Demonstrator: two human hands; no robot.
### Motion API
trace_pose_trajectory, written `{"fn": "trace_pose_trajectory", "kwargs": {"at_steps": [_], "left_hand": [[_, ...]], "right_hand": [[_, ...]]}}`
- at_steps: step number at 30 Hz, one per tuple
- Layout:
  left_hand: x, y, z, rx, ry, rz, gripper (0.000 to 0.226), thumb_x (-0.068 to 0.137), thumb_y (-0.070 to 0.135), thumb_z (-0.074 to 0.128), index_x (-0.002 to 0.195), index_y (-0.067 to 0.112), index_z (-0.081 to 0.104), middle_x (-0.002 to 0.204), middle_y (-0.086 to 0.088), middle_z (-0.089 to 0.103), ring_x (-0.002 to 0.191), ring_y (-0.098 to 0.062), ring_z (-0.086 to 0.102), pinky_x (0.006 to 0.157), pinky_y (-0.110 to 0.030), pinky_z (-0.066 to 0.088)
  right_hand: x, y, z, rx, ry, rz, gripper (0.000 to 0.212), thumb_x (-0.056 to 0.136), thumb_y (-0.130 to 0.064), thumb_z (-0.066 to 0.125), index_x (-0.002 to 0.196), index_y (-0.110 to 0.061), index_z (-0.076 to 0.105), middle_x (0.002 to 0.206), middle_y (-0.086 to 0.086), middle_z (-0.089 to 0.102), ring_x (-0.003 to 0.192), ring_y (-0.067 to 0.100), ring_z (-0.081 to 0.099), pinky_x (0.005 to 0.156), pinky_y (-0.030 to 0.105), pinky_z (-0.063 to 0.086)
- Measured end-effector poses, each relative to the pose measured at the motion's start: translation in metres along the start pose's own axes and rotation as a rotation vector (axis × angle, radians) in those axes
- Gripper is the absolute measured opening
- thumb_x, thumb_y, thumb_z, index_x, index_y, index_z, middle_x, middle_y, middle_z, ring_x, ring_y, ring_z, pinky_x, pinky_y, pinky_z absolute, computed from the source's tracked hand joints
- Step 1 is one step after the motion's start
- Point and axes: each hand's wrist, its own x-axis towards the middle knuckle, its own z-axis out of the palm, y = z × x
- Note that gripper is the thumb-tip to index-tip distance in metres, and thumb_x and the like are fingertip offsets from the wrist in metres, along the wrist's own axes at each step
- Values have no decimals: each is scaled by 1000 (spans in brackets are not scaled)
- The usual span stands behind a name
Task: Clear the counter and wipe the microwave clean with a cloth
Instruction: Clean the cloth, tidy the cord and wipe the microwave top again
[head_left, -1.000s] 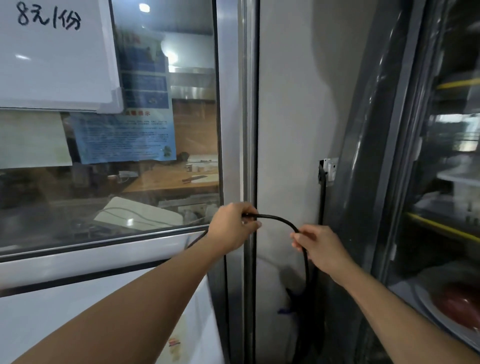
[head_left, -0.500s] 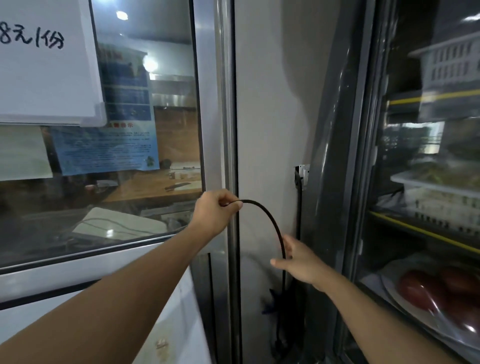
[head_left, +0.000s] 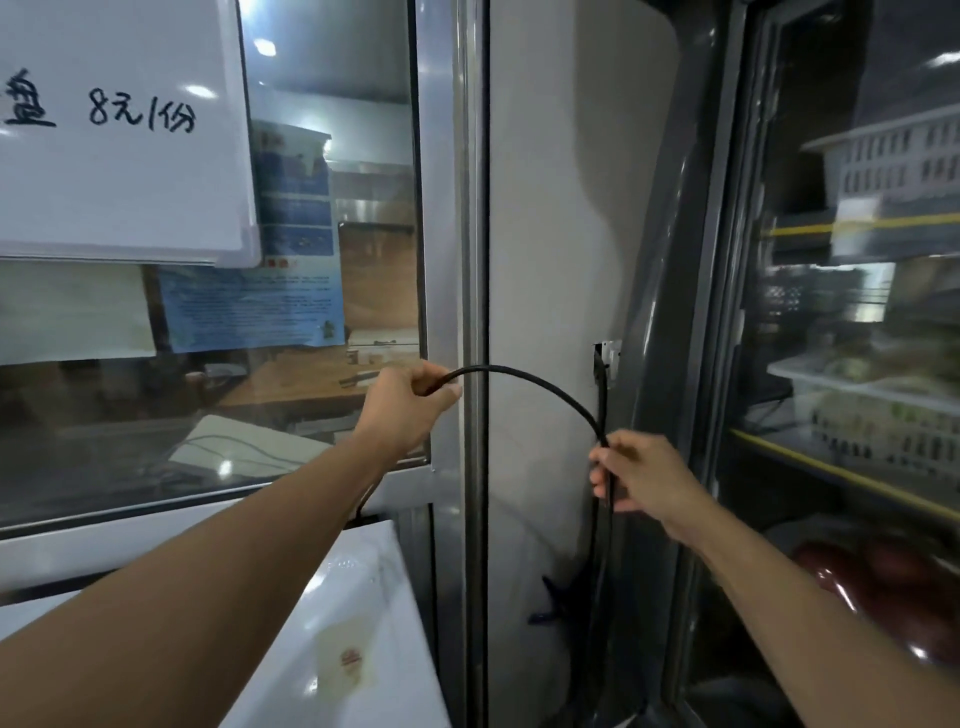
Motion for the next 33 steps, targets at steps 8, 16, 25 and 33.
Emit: {"fn": "trace_pose_trajectory", "kwargs": {"at_steps": [8,16,25,33], "left_hand": [[-12,59,25,176,-111,222,16,88,21,63,101,18,71,89,7,66,81,-3,59,65,-5,37],[-24,78,36,-51,-124,133,9,88,15,63,90,8,69,74,1,60,68,-9,51,61,-14,40],[-35,77,33,-149,-42,88,7,87,14,63,90,9,68,67,8,57,62,-1,50,61,-10,41],[-50,76,28,-47,-95,47,39,85,20,67,123,19,59,117,-1,63,113,-18,56,100,-32,42]], "right_hand": [[-32,-59,-43,-226,-6,-156,16,95,-11,50,86,-4,60,72,9,62,61,20,59,56,27,42],[-57,-57,-56,-205,-56,-148,13,94,-12,54,85,-17,62,70,-1,64,66,12,61,58,25,47],[-83,-32,-51,-160,-172,14,16,96,-7,46,84,-17,51,76,5,67,71,18,68,66,34,54],[-82,-62,-72,-162,65,-15,19,96,-5,45,82,-16,51,73,8,66,65,20,67,56,33,56]]}}
